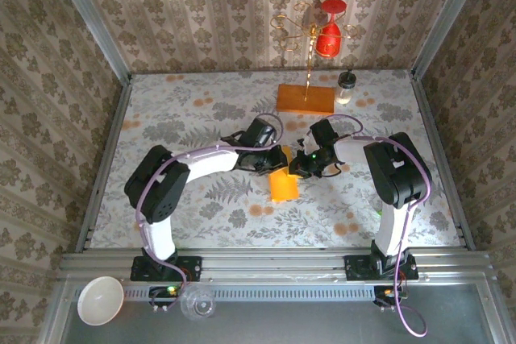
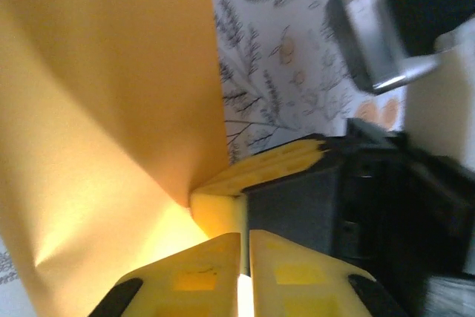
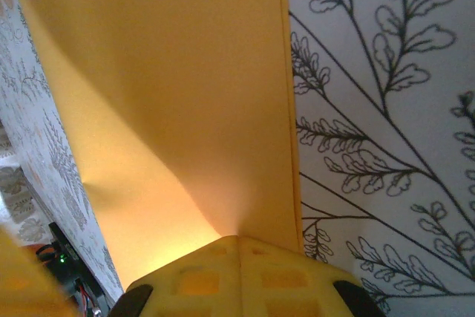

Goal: Fold a paper plane with a square sheet of paper (pick it up from the middle)
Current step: Hold the paper at the center of the table, then first fold the square sheet of paper in half at the center of the table.

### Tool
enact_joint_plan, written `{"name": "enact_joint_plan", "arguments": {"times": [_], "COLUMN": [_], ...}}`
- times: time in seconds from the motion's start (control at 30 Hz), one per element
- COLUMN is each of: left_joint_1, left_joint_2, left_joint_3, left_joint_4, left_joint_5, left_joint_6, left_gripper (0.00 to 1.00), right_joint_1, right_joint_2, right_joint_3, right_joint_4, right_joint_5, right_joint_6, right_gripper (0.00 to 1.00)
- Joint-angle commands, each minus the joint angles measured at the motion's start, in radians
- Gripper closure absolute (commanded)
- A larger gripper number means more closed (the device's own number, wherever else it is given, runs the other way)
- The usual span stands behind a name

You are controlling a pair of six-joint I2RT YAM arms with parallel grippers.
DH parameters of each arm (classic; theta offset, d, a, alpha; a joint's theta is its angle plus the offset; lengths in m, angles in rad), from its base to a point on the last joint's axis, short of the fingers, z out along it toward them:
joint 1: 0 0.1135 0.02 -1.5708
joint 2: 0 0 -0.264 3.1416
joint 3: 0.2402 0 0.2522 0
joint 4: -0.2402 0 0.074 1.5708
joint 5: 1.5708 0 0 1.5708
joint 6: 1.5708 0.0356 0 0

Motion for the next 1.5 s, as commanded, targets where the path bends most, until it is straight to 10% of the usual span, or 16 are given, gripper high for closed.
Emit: {"name": "enact_joint_plan", "arguments": {"times": [0.0,1.07,1.47], "left_joint_1": [0.013,0.222,0.101], "left_joint_2": [0.037,-0.034,0.032], "left_joint_3": [0.022,-0.152,0.027], "left_joint_4": [-0.036,-0.176,-0.052], "left_joint_5": [0.044,0.076,0.148], "left_joint_6": [0.019,0.245,0.182], "left_gripper": [0.90,0.96,0.95], "right_joint_1": [0.018,0.019,0.021], "right_joint_2": [0.145,0.185,0.183], "right_joint_3": [-0.088,-0.100,-0.112], "right_joint_4": [-0.098,-0.134,-0.123], "right_joint_5": [0.275,0.361,0.357], "right_joint_6": [0.005,0.050,0.052], "right_gripper": [0.97,0.99,0.99]}}
